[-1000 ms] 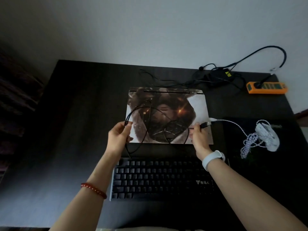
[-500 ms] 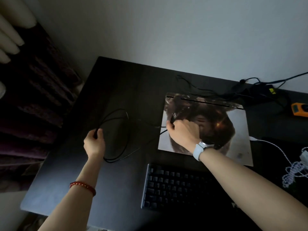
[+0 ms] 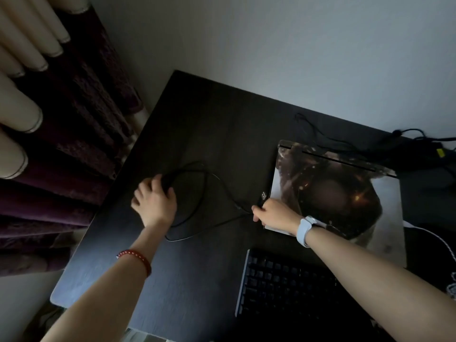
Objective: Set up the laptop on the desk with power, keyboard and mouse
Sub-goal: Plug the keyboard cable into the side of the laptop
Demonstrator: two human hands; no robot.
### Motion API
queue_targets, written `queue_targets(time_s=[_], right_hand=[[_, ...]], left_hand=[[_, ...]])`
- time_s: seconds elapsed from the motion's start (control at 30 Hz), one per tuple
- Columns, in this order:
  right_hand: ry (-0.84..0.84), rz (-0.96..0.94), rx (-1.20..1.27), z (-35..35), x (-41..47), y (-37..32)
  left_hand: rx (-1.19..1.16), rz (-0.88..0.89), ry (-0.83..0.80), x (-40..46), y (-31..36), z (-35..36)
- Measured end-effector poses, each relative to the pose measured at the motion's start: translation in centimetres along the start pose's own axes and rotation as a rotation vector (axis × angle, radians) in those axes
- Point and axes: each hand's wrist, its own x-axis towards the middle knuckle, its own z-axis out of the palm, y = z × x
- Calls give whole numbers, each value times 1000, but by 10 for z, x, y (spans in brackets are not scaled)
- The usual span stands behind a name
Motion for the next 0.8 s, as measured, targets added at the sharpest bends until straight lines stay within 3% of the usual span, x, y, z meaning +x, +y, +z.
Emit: queue_targets(time_s=[0.1,0.2,0.33,0.43,0.67,0.8], right_hand=[[98,-22,1,-3,1,-1],[150,-15,80,-10,3,-1],[161,18,186,-16,1,5],[179,79,368,-19,1,9],[180,228,662,-23,6,23],[213,222,669,-20,7,27]], left_hand=[[-31,356,-19,-42,15,16],[-76,570,-204,-79,29,37],[-210,598,-338,-93,52,48],[-209,769,-313,-90,53,40],[124,1077,-344,-52,16,23],[219,1010,-309,-49,25,36]])
